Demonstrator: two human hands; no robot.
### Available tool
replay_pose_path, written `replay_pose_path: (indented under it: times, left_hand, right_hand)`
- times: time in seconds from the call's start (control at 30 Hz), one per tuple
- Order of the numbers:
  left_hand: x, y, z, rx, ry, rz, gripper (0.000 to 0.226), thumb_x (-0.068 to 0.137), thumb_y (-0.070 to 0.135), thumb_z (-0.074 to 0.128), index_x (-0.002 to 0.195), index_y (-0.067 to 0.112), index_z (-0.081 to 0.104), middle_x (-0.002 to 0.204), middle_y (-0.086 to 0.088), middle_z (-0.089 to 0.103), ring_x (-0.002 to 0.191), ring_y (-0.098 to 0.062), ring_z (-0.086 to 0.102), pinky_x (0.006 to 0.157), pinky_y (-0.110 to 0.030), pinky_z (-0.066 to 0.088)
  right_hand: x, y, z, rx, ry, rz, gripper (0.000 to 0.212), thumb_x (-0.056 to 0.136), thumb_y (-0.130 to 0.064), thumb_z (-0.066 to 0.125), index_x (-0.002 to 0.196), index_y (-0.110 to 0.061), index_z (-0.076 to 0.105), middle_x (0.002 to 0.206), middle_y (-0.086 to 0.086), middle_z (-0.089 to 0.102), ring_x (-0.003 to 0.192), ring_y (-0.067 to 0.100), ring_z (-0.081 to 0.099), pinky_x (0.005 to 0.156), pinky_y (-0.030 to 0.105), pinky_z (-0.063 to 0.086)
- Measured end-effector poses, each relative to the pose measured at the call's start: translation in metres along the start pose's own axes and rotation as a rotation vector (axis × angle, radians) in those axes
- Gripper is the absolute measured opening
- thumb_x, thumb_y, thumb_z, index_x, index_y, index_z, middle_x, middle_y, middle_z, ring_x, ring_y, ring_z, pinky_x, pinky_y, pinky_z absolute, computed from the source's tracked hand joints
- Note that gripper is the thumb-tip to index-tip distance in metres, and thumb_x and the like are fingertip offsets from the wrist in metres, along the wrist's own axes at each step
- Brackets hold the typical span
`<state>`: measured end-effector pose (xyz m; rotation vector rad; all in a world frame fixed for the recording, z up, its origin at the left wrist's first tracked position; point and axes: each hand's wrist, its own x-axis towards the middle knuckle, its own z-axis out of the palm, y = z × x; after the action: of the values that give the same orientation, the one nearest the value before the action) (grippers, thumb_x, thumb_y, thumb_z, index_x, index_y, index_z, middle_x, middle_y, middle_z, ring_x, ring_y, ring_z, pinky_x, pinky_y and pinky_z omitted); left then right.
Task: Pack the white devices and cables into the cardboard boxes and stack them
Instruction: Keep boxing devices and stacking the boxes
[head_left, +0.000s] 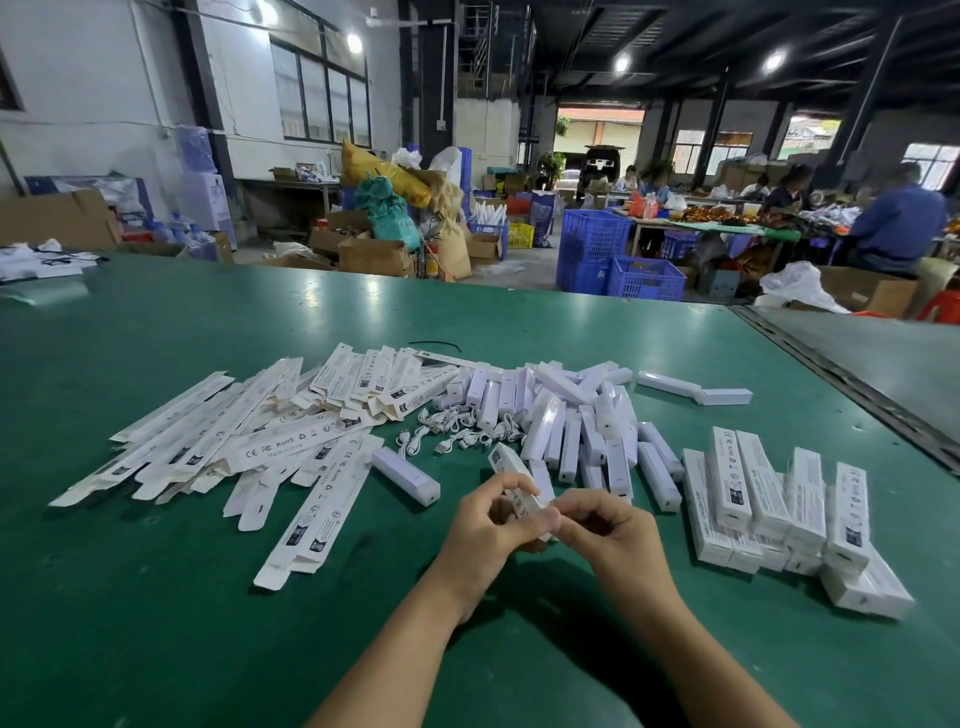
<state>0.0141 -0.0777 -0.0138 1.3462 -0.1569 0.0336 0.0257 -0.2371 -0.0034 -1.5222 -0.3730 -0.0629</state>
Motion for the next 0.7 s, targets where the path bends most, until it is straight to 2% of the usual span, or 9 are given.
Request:
replay_pose_path:
  times: [0.07, 0.13, 0.23, 0.33, 0.47, 0.57, 0.63, 0.7]
  left_hand:
    - [-0.001, 0.001, 0.000, -0.028, -0.027, -0.002, 0.035, 0.063, 0.036, 0.089, 0.088, 0.022, 0.069, 0.073, -0.004, 0.063, 0.070, -0.020, 0.064, 0.070, -0.029, 0.054]
    - [-0.001, 0.001, 0.000, -0.036, -0.049, -0.007, 0.037, 0.063, 0.037, 0.090, 0.089, 0.023, 0.069, 0.073, -0.002, 0.065, 0.071, -0.021, 0.066, 0.070, -0.030, 0.054]
    - [-0.001, 0.000, 0.000, -0.040, -0.051, -0.016, 0.043, 0.061, 0.043, 0.093, 0.090, 0.022, 0.069, 0.075, -0.003, 0.065, 0.073, -0.021, 0.065, 0.073, -0.031, 0.054]
    - [-0.002, -0.001, 0.001, -0.030, -0.053, -0.026, 0.048, 0.059, 0.049, 0.092, 0.091, 0.022, 0.068, 0.074, -0.001, 0.065, 0.075, -0.020, 0.063, 0.075, -0.034, 0.053]
    - [-0.001, -0.001, 0.001, -0.010, -0.005, 0.014, 0.038, 0.067, 0.043, 0.087, 0.091, 0.021, 0.067, 0.072, -0.002, 0.060, 0.072, -0.019, 0.060, 0.070, -0.032, 0.054]
    - [0.000, -0.002, 0.006, 0.070, 0.072, 0.091, 0.030, 0.072, 0.045, 0.080, 0.090, 0.026, 0.066, 0.073, 0.001, 0.065, 0.069, -0.016, 0.064, 0.069, -0.030, 0.056]
    - [0.001, -0.003, 0.009, 0.151, 0.120, 0.159, 0.024, 0.078, 0.049, 0.072, 0.092, 0.032, 0.063, 0.073, 0.008, 0.067, 0.066, -0.011, 0.066, 0.065, -0.028, 0.055]
    - [0.000, -0.005, 0.010, 0.251, 0.163, 0.251, 0.010, 0.091, 0.046, 0.060, 0.095, 0.037, 0.059, 0.073, 0.011, 0.065, 0.062, -0.007, 0.062, 0.061, -0.025, 0.052]
  right_hand:
    - [0.000, 0.002, -0.001, 0.020, -0.009, 0.034, 0.026, 0.071, -0.019, 0.078, 0.092, -0.004, 0.076, 0.102, 0.007, 0.074, 0.086, 0.031, 0.072, 0.078, 0.040, 0.060]
    - [0.000, 0.003, -0.002, 0.029, -0.020, 0.041, 0.023, 0.071, -0.019, 0.078, 0.092, -0.007, 0.078, 0.111, 0.002, 0.072, 0.090, 0.029, 0.072, 0.078, 0.040, 0.060]
    - [0.001, 0.005, -0.003, 0.013, -0.014, 0.017, 0.020, 0.072, -0.018, 0.077, 0.089, -0.007, 0.079, 0.108, 0.002, 0.073, 0.094, 0.024, 0.072, 0.079, 0.033, 0.059]
    - [0.002, 0.007, -0.002, 0.001, -0.003, -0.003, 0.017, 0.072, -0.019, 0.077, 0.084, -0.008, 0.079, 0.104, 0.004, 0.074, 0.094, 0.024, 0.072, 0.081, 0.033, 0.059]
    - [0.001, 0.008, 0.002, -0.060, 0.013, -0.031, 0.014, 0.074, -0.022, 0.075, 0.084, -0.013, 0.079, 0.104, 0.001, 0.074, 0.093, 0.017, 0.072, 0.077, 0.026, 0.057]
    - [0.002, 0.010, 0.003, -0.073, -0.016, 0.027, 0.016, 0.087, -0.017, 0.071, 0.103, -0.018, 0.073, 0.105, -0.002, 0.074, 0.094, 0.015, 0.071, 0.078, 0.024, 0.056]
    - [0.002, 0.010, 0.004, 0.038, -0.034, 0.140, 0.024, 0.094, -0.013, 0.063, 0.116, -0.019, 0.066, 0.107, 0.001, 0.073, 0.098, 0.019, 0.071, 0.079, 0.028, 0.057]
    - [0.002, 0.008, 0.005, 0.170, -0.045, 0.257, 0.025, 0.096, -0.016, 0.058, 0.120, -0.022, 0.064, 0.102, 0.005, 0.072, 0.094, 0.022, 0.071, 0.076, 0.031, 0.056]
